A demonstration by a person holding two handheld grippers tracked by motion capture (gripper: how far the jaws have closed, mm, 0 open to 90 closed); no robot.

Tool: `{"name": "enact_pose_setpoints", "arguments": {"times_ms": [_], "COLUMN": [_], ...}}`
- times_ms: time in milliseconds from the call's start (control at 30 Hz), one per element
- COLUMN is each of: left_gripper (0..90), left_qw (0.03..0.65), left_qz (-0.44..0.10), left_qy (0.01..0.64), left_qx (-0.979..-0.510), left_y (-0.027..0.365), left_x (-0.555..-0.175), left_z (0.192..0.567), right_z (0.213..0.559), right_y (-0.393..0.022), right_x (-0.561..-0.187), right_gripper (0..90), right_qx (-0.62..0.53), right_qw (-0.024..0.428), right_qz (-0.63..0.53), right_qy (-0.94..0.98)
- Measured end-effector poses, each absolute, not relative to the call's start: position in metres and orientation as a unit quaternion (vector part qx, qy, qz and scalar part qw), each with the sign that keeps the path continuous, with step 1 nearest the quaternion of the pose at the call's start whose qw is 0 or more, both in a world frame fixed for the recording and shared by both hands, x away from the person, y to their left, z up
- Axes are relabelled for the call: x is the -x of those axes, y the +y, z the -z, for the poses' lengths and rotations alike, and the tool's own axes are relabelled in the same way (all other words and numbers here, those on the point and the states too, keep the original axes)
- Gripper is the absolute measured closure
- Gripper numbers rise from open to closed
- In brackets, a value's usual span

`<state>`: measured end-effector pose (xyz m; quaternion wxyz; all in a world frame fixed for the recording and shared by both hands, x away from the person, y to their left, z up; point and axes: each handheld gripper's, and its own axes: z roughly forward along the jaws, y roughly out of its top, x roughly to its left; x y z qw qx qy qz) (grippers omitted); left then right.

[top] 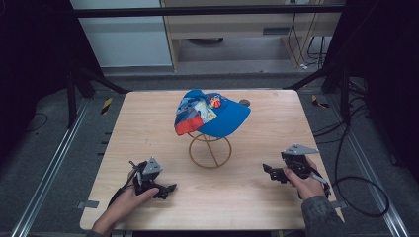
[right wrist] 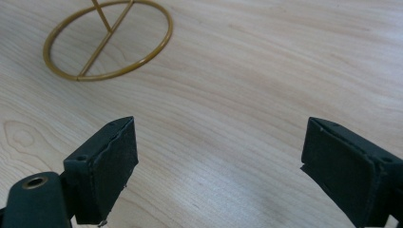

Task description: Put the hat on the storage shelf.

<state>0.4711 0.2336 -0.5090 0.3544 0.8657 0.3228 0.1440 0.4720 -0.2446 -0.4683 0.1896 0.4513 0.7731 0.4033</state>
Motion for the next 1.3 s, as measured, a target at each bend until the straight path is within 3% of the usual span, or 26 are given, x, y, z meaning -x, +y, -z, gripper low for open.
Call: {"name": "enact_pose_setpoints", "arguments": {"times_ms": [633,1300], "left_gripper": [0.0,0.0], "left_qw": [0.355,0.356], "left_qz": [-0.144,-0.145], "left_qy": [0.324,0.324], "left_qx": [-0.865,-0.865], "left_y": [0.233,0.233], "left_x": [-0.471,-0.471], "left_z": [0.509,0.509], "right_z": [0.496,0.51], "right_y": [-0.218,-0.207], "right_x": [-0.507,-0.512], "right_gripper": [10.9,9.5], "right_qx": [-0.478,-0.499], "right_qw": [0.191,0.176], "right_qz": [-0.407,-0.387], "right_qy": [0.754,0.755]}}
